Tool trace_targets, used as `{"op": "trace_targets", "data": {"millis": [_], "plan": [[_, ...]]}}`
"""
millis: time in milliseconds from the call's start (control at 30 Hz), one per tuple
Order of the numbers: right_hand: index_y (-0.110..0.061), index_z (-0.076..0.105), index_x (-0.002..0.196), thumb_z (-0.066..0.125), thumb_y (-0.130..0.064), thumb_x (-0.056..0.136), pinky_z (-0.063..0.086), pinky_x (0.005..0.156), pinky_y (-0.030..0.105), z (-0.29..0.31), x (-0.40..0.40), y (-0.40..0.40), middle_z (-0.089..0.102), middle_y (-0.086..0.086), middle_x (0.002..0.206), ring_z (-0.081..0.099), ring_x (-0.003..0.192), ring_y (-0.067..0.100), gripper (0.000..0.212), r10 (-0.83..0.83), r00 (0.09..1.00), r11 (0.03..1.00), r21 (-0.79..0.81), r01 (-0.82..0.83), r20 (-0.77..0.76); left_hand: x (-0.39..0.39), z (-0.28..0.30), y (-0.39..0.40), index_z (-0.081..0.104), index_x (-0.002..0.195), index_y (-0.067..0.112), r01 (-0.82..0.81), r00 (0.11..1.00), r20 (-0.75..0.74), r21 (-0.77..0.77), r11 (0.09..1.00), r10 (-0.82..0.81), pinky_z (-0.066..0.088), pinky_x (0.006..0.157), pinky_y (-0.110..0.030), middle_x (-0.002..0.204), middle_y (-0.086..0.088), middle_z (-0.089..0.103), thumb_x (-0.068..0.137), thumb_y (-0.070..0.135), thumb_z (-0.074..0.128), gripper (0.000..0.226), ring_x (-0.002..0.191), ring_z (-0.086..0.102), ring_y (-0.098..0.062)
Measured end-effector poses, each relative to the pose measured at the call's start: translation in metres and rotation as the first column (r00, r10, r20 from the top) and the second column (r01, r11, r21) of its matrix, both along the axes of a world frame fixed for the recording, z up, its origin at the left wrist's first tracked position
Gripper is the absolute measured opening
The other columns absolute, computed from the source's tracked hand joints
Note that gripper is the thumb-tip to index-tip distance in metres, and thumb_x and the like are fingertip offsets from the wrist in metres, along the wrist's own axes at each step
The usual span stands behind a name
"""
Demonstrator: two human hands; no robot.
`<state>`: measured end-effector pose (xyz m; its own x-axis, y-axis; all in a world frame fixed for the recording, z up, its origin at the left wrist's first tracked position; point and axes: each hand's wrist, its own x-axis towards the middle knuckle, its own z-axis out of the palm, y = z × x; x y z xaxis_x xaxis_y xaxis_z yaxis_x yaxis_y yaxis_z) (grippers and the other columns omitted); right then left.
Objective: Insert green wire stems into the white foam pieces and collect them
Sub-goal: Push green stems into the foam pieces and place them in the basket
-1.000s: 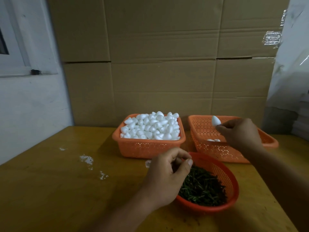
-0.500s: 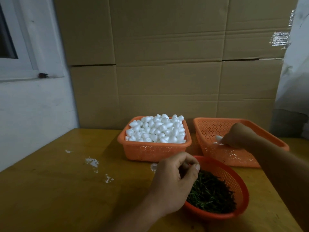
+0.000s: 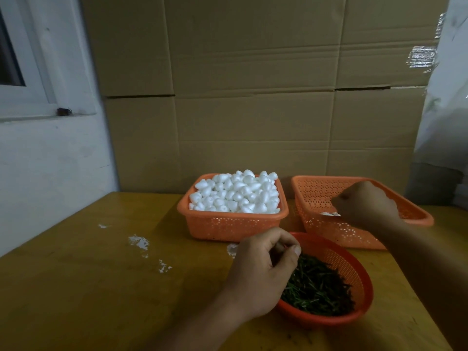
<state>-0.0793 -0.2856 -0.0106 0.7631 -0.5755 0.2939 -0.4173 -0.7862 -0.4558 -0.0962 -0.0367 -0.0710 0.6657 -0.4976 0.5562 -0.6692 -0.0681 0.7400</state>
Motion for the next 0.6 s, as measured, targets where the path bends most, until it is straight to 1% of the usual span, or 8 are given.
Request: {"op": "trace_targets", "data": {"millis": [100, 167, 233, 267, 333, 433, 500, 600], "plan": [[-0.008, 0.074, 0.076, 0.063, -0.027, 0.093, 0.052, 0.064, 0.04, -0.001, -0.02, 0.014, 0.07, 0.008, 0.063, 0.063, 0.056, 0.027, 0.028, 0.089, 0.991, 0.996, 0.002, -0.09, 0.1, -0.001, 0.001, 0.0, 0.067, 0.092, 0.031, -0.001, 1.0, 0.01, 0.0, 1.0, 0.001, 0.045, 0.056, -0.019, 0.074, 0.016, 0.062, 0.096, 0.031, 0.061, 0.007, 0.065, 0.058, -0.003], [-0.014, 0.074, 0.071, 0.065, -0.028, 0.093, 0.054, 0.054, 0.039, -0.002, -0.036, 0.027, 0.068, 0.001, 0.056, 0.064, 0.052, 0.022, 0.028, 0.165, 0.973, 0.986, -0.017, -0.165, 0.163, -0.001, 0.001, 0.0, 0.066, 0.09, 0.031, 0.0, 1.0, 0.016, -0.005, 1.0, 0.0, 0.045, 0.056, -0.019, 0.072, 0.015, 0.062, 0.096, 0.03, 0.061, 0.008, 0.064, 0.057, -0.003], [-0.023, 0.072, 0.067, 0.066, -0.029, 0.093, 0.044, 0.037, 0.028, -0.005, -0.053, 0.042, 0.065, -0.004, 0.051, 0.059, 0.041, 0.01, 0.027, 0.249, 0.946, 0.968, -0.018, -0.251, 0.206, -0.002, 0.002, 0.0, 0.063, 0.085, 0.03, 0.005, 1.0, 0.017, -0.013, 1.0, -0.004, 0.045, 0.055, -0.021, 0.069, 0.014, 0.06, 0.096, 0.029, 0.062, 0.012, 0.062, 0.056, -0.004], [-0.028, 0.07, 0.068, 0.065, -0.032, 0.092, 0.039, 0.036, 0.021, -0.007, -0.062, 0.051, 0.065, -0.007, 0.052, 0.057, 0.04, 0.007, 0.025, 0.288, 0.935, 0.956, -0.007, -0.293, 0.208, -0.001, 0.003, 0.0, 0.062, 0.082, 0.028, 0.001, 1.0, 0.019, -0.015, 1.0, 0.0, 0.044, 0.054, -0.021, 0.067, 0.013, 0.058, 0.097, 0.028, 0.063, 0.014, 0.061, 0.055, -0.004], [-0.035, 0.069, 0.073, 0.063, -0.038, 0.09, 0.044, 0.041, 0.021, -0.013, -0.076, 0.065, 0.066, -0.01, 0.058, 0.059, 0.044, 0.004, 0.018, 0.342, 0.922, 0.938, -0.005, -0.347, 0.179, -0.001, 0.003, 0.0, 0.059, 0.078, 0.025, -0.008, 1.0, 0.028, -0.017, 1.0, 0.009, 0.042, 0.053, -0.022, 0.064, 0.01, 0.056, 0.096, 0.027, 0.065, 0.019, 0.058, 0.052, -0.004], [-0.038, 0.072, 0.084, 0.062, -0.041, 0.09, 0.059, 0.06, 0.035, -0.026, -0.086, 0.077, 0.069, -0.014, 0.07, 0.064, 0.062, 0.003, 0.012, 0.349, 0.935, 0.937, -0.038, -0.347, 0.069, -0.001, 0.003, -0.001, 0.053, 0.075, 0.02, -0.027, 0.999, 0.037, -0.02, 0.999, 0.028, 0.042, 0.053, -0.03, 0.063, 0.003, 0.052, 0.094, 0.028, 0.068, 0.026, 0.057, 0.049, -0.007], [-0.036, 0.074, 0.093, 0.064, -0.041, 0.091, 0.059, 0.07, 0.039, -0.031, -0.088, 0.079, 0.073, -0.014, 0.083, 0.068, 0.076, 0.006, 0.012, 0.355, 0.935, 0.934, -0.046, -0.353, 0.023, 0.001, 0.002, 0.0, 0.048, 0.073, 0.022, -0.053, 0.998, 0.044, -0.016, 0.998, 0.054, 0.038, 0.051, -0.024, 0.059, 0.009, 0.046, 0.092, 0.029, 0.07, 0.03, 0.055, 0.045, -0.007], [-0.035, 0.076, 0.097, 0.065, -0.04, 0.092, 0.059, 0.073, 0.038, -0.032, -0.088, 0.08, 0.075, -0.012, 0.087, 0.069, 0.08, 0.009, 0.013, 0.386, 0.923, 0.921, -0.046, -0.386, -0.013, 0.007, 0.006, 0.003, 0.049, 0.078, 0.027, -0.08, 0.996, 0.03, -0.008, 0.997, 0.08, 0.041, 0.054, -0.022, 0.063, 0.012, 0.051, 0.092, 0.025, 0.071, 0.026, 0.057, 0.048, -0.004]]}}
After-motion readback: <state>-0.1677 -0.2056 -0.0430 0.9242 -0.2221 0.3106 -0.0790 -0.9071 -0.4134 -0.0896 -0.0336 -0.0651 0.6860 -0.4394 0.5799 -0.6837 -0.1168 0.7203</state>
